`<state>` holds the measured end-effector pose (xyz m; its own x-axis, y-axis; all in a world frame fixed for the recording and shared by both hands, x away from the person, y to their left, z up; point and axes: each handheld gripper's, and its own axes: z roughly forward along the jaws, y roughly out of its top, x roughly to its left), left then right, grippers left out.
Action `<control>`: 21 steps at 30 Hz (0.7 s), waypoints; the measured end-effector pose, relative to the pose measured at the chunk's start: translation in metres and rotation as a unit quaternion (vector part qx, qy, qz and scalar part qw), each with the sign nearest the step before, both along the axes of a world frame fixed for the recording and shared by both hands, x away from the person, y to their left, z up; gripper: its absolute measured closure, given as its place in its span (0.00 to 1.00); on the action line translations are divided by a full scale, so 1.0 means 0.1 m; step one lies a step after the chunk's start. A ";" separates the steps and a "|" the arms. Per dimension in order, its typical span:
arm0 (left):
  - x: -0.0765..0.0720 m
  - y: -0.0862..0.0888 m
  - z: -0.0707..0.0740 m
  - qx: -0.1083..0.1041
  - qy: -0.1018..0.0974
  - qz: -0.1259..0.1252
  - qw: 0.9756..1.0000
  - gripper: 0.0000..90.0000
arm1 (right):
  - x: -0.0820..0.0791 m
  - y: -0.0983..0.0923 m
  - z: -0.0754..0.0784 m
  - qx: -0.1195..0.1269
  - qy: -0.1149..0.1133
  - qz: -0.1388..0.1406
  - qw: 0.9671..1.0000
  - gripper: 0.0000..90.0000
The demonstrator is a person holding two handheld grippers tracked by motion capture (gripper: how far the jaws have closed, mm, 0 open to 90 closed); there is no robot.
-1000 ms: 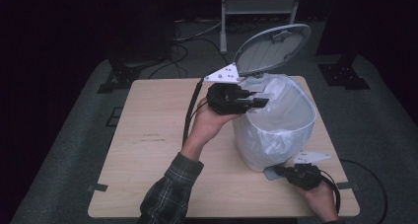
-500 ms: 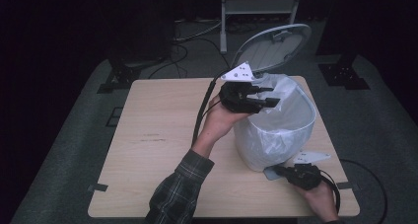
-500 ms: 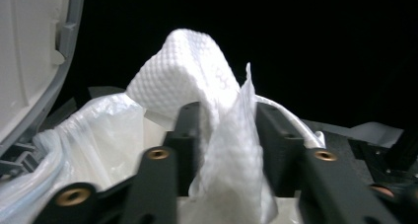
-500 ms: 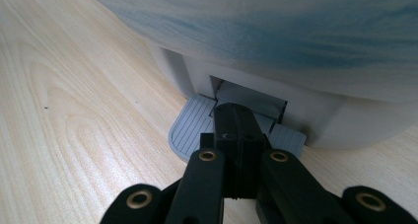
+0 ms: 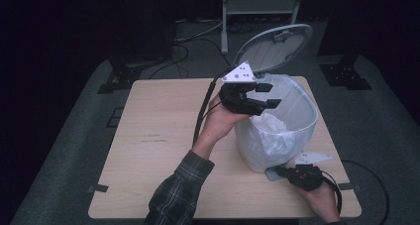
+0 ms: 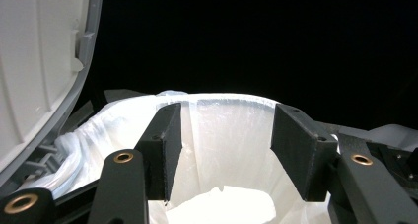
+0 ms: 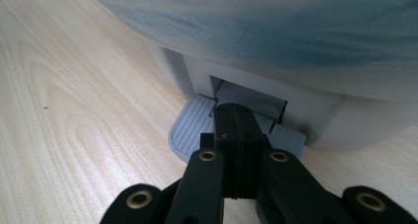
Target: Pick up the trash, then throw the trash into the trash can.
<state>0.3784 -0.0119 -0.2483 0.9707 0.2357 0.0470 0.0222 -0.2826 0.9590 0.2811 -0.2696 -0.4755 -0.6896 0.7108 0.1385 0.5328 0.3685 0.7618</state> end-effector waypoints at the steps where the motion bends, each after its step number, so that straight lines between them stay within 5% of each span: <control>1: 0.00 0.02 0.00 0.000 0.001 -0.001 1.000 0.50 | 0.00 0.00 0.00 0.000 0.000 0.000 1.000 1.00; 17: -0.11 0.38 0.10 0.002 0.001 0.010 1.000 0.49 | 0.01 -0.01 0.00 0.005 0.003 -0.002 1.000 1.00; 21: -0.16 0.53 0.11 0.016 0.002 0.020 1.000 0.49 | 0.01 -0.01 0.00 0.007 0.005 0.000 1.000 1.00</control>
<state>0.3628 0.0410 -0.2377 0.9606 0.2735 0.0504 0.0390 -0.3120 0.9493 0.2821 -0.2708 -0.4760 -0.6882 0.7087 0.1557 0.5406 0.3578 0.7614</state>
